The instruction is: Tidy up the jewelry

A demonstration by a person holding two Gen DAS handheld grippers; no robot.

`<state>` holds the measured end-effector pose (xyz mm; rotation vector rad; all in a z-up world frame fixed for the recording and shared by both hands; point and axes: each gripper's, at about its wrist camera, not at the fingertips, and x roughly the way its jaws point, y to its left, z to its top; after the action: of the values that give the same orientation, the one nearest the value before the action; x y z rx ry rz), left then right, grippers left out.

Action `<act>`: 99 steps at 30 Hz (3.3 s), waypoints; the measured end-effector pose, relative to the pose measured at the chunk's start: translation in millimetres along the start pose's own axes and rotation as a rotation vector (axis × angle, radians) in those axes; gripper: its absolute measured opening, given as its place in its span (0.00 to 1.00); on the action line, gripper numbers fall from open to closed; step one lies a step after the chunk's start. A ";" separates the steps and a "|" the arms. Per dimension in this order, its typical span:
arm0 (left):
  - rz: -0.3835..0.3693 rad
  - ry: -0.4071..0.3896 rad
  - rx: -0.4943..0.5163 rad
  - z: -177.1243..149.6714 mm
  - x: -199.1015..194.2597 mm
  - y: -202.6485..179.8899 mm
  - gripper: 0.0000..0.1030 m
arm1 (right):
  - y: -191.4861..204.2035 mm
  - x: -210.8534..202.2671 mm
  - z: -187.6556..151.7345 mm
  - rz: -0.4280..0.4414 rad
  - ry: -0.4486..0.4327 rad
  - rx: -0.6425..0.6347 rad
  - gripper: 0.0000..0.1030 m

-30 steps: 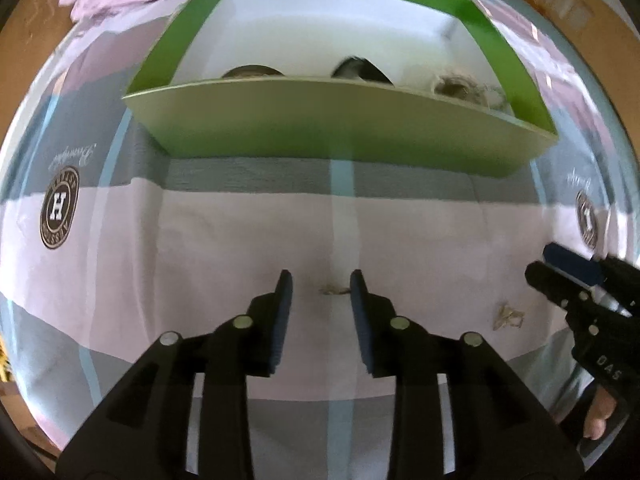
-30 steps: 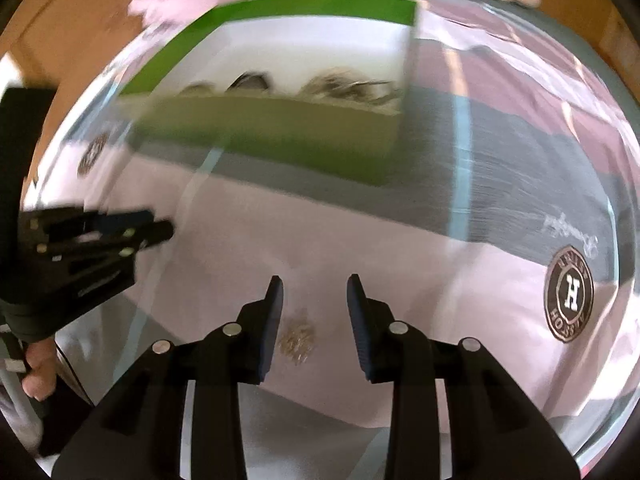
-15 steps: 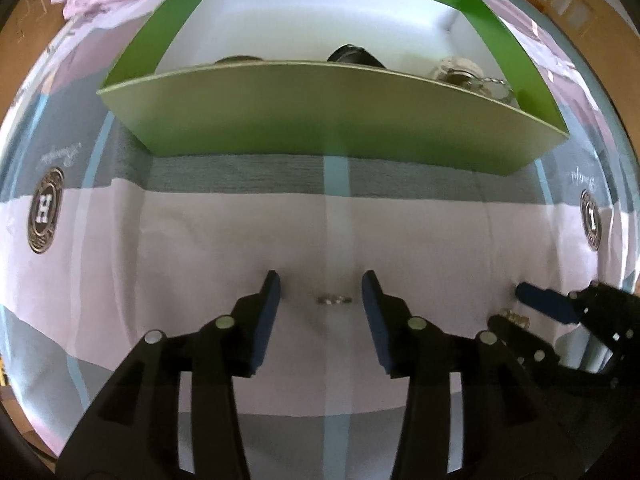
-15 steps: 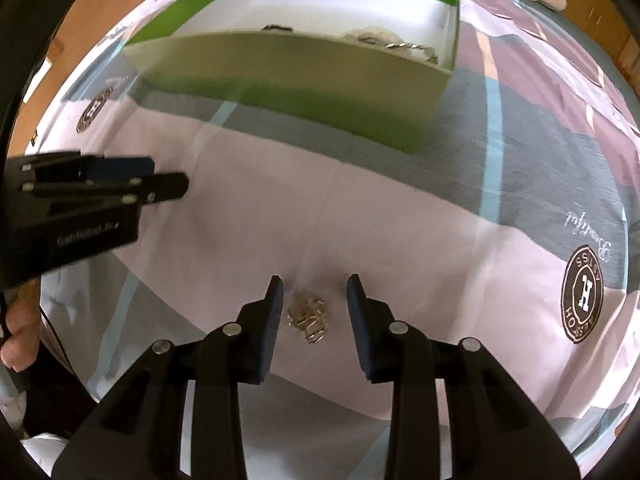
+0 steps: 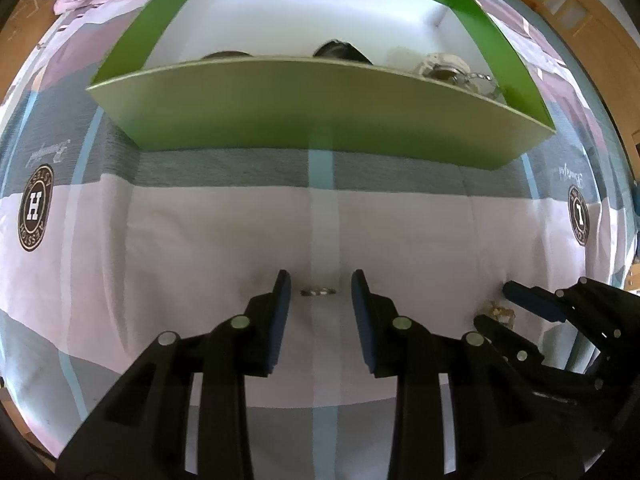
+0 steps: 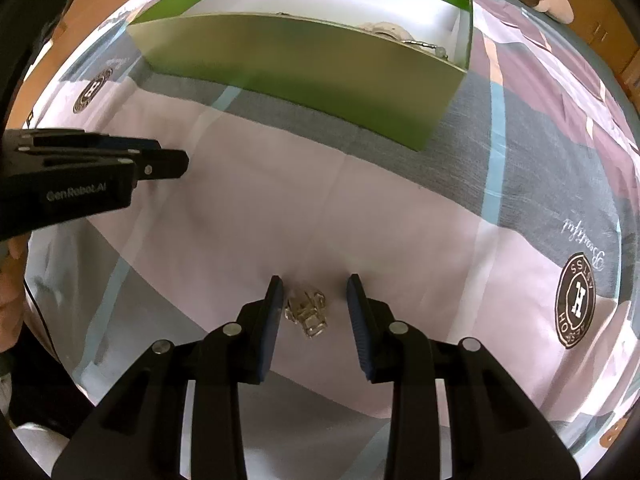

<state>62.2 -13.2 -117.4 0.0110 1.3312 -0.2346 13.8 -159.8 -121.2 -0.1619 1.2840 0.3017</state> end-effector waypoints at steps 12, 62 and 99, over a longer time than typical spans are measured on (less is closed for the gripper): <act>0.021 -0.007 0.009 6.4 4.2 4.7 0.17 | 2.9 0.6 -1.1 0.005 0.011 -0.008 0.21; 0.052 -0.273 -0.086 99.5 -45.9 19.1 0.27 | -43.0 -36.8 104.4 0.149 -0.334 0.203 0.21; 0.209 -0.325 -0.313 0.5 -119.1 165.1 0.91 | -243.2 17.2 20.6 -0.293 -0.374 0.520 0.99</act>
<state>65.7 167.4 -23.5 -0.1456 1.0218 0.1464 112.3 -382.5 -143.8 0.1456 0.9146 -0.2485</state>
